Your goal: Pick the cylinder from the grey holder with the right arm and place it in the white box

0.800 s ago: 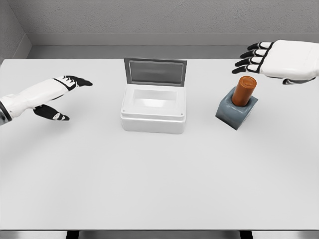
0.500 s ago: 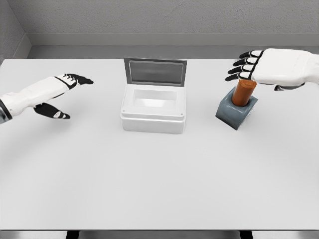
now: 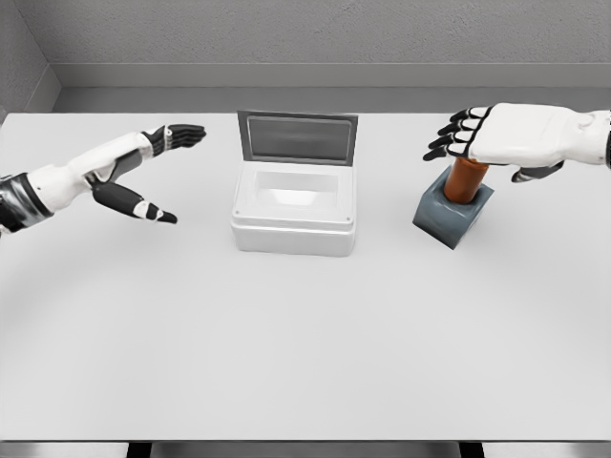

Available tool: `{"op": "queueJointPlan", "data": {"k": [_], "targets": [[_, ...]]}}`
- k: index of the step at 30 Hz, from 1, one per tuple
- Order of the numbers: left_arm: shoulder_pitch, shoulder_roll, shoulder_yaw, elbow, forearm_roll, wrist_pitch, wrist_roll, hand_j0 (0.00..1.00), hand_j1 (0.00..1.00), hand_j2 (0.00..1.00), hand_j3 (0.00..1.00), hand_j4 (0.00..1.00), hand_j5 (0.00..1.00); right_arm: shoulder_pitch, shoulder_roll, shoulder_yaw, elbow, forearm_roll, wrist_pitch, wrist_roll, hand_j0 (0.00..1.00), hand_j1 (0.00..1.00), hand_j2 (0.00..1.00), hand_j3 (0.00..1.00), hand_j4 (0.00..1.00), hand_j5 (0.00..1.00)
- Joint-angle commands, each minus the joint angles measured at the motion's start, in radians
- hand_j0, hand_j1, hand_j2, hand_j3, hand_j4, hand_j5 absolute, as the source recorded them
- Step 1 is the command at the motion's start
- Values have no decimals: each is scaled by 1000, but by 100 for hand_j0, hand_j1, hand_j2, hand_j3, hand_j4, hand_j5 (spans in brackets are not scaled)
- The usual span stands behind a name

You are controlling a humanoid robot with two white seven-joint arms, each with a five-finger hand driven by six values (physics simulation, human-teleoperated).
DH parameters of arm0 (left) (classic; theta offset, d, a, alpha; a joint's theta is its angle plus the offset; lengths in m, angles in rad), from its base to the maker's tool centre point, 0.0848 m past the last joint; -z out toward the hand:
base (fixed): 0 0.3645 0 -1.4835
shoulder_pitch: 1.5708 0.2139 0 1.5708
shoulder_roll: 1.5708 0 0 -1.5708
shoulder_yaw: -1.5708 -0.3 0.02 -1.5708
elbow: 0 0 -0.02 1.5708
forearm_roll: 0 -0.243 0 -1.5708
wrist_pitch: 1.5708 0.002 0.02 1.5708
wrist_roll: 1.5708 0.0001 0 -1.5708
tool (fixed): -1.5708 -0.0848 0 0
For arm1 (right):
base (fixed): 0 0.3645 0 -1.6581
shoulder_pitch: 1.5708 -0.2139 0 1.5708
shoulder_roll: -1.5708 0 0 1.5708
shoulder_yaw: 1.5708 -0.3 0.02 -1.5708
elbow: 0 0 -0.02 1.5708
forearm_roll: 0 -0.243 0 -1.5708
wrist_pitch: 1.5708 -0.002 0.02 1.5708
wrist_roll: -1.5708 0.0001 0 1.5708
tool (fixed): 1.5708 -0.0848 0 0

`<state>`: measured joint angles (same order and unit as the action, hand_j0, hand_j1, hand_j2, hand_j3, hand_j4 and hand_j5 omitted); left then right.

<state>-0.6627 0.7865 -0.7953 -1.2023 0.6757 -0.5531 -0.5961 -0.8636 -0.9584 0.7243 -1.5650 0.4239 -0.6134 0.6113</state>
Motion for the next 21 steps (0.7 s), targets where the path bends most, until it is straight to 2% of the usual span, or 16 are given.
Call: {"op": "queueJointPlan", "data": {"k": [1, 2, 3, 4, 6, 7, 9, 11, 13, 16, 21], "targets": [[-2, -4, 4, 13, 122, 41, -15, 100, 100, 100, 100, 100, 100, 0, 15, 6, 17, 12, 3, 0, 100, 100, 100, 100, 100, 100], [-8, -6, 16, 52, 128, 74, -15, 100, 100, 100, 100, 100, 100, 0, 23, 12, 19, 18, 3, 0, 100, 100, 100, 100, 100, 100], [-8, -13, 69, 107, 128, 105, -15, 100, 100, 100, 100, 100, 100, 0, 24, 14, 20, 18, 3, 0, 100, 100, 100, 100, 100, 100], [-9, -15, 83, 131, 125, 130, -15, 100, 100, 100, 100, 100, 100, 0, 24, 17, 23, 18, 3, 0, 100, 100, 100, 100, 100, 100], [-8, -13, 83, 128, 101, 173, -15, 100, 100, 100, 100, 100, 100, 0, 27, 20, 39, 18, 3, 0, 100, 100, 100, 100, 100, 100], [-9, -13, 88, 128, 68, 173, -15, 100, 100, 100, 100, 100, 100, 0, 29, 20, 40, 19, 3, 0, 100, 100, 100, 100, 100, 100], [-6, -13, 100, 138, 67, 164, -15, 100, 100, 100, 100, 100, 100, 0, 33, 20, 45, 22, 3, 0, 100, 100, 100, 100, 100, 100], [-8, -18, 100, 139, 25, 159, -15, 100, 100, 100, 100, 100, 100, -2, 43, 20, 68, 22, 3, 0, 100, 100, 100, 100, 100, 100], [-21, -13, 105, 260, 22, 76, -15, 100, 100, 100, 100, 100, 100, -5, 50, 20, 86, 42, 3, 0, 100, 100, 100, 100, 100, 100], [-14, -42, 105, 262, -16, 27, -15, 100, 100, 100, 100, 100, 100, -5, 56, 24, 95, 45, 3, 0, 100, 100, 100, 100, 100, 100], [-12, -39, 106, 265, -24, 4, -15, 100, 100, 100, 100, 100, 100, -9, 79, 46, 123, 53, 3, 0, 100, 100, 100, 100, 100, 100]]}}
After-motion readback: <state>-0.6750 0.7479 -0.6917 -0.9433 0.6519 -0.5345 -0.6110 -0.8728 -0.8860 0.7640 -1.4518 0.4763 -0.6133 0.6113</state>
